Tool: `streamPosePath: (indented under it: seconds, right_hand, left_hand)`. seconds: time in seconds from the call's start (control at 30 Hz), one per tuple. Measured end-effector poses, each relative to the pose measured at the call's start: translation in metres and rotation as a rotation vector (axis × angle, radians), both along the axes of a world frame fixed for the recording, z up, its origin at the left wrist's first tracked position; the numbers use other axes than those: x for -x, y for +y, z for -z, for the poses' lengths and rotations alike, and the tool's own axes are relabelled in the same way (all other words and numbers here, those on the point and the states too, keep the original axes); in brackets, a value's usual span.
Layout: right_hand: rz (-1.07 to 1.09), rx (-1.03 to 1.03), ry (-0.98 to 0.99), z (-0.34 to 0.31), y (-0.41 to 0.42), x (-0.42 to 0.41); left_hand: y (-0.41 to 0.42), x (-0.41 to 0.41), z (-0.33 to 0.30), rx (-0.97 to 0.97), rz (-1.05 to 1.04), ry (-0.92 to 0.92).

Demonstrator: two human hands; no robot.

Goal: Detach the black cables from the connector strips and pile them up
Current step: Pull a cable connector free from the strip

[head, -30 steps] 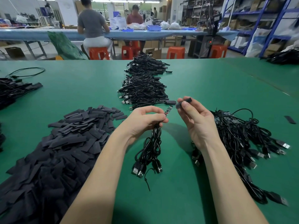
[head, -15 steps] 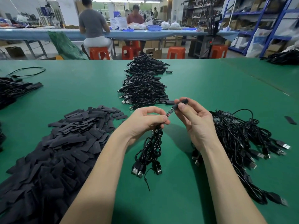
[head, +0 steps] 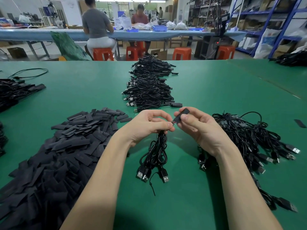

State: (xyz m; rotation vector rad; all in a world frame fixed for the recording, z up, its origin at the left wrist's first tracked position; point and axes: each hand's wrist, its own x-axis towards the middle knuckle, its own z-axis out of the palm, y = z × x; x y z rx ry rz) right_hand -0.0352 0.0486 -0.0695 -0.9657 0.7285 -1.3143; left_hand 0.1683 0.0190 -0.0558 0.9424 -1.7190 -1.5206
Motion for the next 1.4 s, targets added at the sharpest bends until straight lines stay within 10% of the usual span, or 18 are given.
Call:
streamPosePath:
  seconds: [1.4]
  right_hand:
    - [0.120, -0.088, 0.024, 0.004, -0.004, -0.001]
  left_hand:
    - [-0.002, 0.017, 0.013, 0.273, -0.128, 0.132]
